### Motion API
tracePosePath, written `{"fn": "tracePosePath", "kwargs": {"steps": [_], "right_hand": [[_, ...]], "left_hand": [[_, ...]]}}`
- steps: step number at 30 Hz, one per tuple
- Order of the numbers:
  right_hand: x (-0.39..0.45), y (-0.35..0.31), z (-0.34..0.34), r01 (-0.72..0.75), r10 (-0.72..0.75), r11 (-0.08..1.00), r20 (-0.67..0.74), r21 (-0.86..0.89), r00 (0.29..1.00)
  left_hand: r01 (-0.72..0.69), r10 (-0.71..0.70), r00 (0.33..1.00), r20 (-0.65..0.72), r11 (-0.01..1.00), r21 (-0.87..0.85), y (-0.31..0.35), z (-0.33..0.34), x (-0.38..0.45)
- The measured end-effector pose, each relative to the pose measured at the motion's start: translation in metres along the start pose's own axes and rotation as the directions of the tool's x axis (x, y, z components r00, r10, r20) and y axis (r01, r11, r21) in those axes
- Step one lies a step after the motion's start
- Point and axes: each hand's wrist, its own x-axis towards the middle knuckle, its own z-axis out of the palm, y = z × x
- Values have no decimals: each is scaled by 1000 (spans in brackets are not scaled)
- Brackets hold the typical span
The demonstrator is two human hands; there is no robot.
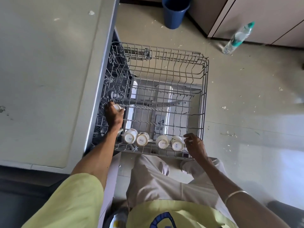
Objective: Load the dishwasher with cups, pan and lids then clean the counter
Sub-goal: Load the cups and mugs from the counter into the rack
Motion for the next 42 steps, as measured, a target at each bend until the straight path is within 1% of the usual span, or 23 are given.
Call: {"fn": "tracePosePath", "kwargs": {"steps": [4, 7, 10, 12, 17, 23, 27, 29, 32, 35, 39, 42], "right_hand": [[-1, 4, 6, -32, 32, 999, 7, -6, 999], [-4, 1, 4, -50, 50, 999, 22, 4, 998], [-7, -5, -4, -54, 54, 999, -1, 5, 999], [-8, -10, -11, -41, 41, 999, -13, -1, 999], [-14, -33, -32, -6, 6, 1000, -16, -22, 1000], [-32, -78, -68, 95, -94, 994, 18, -47, 995], [-44, -101, -92, 144, -139, 987, 63, -72, 988], [-49, -108, -104, 192, -183, 977, 94, -91, 979], [-54, -112, -117, 292, -276, 949, 133, -119, 952], [-60, -113, -128, 402, -369, 896, 188, -187, 910], [-68, -126, -139, 497, -434, 825, 262, -268, 862], [-73, -145, -139, 532, -457, 806, 298, -260, 838]], "left_hand": [[-51, 50, 999, 15, 996, 79, -15, 5, 10], [-23, 23, 1000, 9, 992, 122, -20, 8, 13], [31, -32, 999, 1, 985, 169, -19, 4, 7], [40, -44, 999, 15, 981, 189, -19, 0, 0], [-17, 24, 999, -31, 979, 204, -11, -23, -34], [-149, 152, 988, -4, 974, 171, 8, -51, -92], [-122, 114, 992, 60, 980, 158, 27, -66, -132], [-139, 128, 989, 79, 979, 149, 36, -74, -152], [-176, 171, 984, 45, 969, 172, 47, -86, -182], [-193, 197, 980, -6, 966, 172, 55, -96, -214], [-155, 162, 986, -47, 979, 134, 61, -110, -253], [-107, 119, 986, -114, 988, 107, 57, -124, -277]]}}
